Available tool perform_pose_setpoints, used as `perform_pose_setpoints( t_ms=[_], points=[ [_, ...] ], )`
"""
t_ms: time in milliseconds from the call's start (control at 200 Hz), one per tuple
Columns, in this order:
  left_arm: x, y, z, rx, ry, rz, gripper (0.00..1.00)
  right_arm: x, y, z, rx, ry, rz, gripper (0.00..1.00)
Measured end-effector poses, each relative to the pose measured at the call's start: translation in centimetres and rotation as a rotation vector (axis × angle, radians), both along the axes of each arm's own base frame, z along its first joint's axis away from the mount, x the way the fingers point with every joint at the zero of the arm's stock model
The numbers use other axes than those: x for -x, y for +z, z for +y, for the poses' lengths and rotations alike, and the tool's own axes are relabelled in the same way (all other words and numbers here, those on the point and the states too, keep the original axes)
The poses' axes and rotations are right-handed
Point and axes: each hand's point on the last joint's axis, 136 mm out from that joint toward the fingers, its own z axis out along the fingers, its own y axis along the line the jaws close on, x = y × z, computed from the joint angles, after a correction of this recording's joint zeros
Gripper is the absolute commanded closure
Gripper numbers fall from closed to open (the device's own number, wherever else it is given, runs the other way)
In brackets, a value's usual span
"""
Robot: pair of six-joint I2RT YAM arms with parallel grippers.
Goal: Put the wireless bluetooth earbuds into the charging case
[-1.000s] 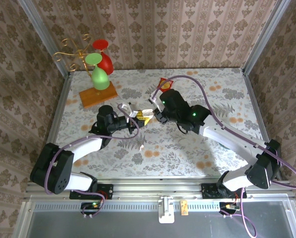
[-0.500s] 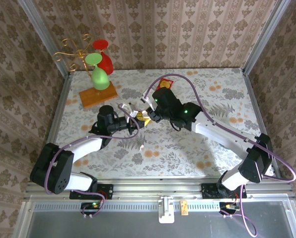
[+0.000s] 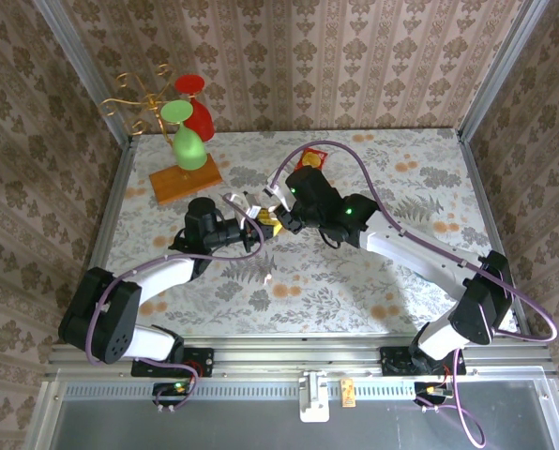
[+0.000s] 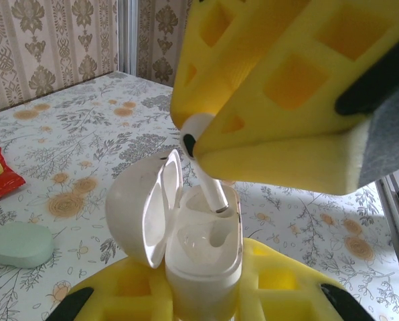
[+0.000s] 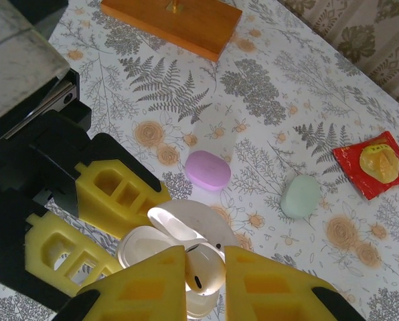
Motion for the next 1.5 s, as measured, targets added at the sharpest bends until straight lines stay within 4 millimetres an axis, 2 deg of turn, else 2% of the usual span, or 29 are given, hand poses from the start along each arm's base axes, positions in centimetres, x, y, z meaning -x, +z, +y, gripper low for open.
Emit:
perform_pose_setpoints(
  t_ms=[530,810,1020,1250,1415,1500],
  points=[
    [-0.2,-0.1,0.0,0.005,0.006,0.019,0.93,0.0,-0.6,0.3,0.008,0.01,0.012,0.83],
    [-0.3,0.0,-0.1,0.011,0.007,0.017,0.93,0.2,-0.7,0.5,-0.001,0.026,0.022,0.74],
    [-0.4,0.4,-0.2,0.02,0.006,0.0,0.93,0.4,-0.8,0.7,-0.004,0.037,0.032,0.72],
    [-0.4,0.3,-0.2,0.02,0.006,-0.001,0.93,0.4,-0.5,0.5,-0.033,0.011,0.045,0.54],
    [-0.6,0.3,-0.1,0.021,0.011,-0.003,0.93,0.3,0.8,-0.8,-0.137,-0.027,0.069,0.29],
    [-0.6,0.5,-0.1,0.027,0.009,-0.011,0.93,0.0,1.6,-1.8,-0.219,-0.047,0.101,0.22]
  ],
)
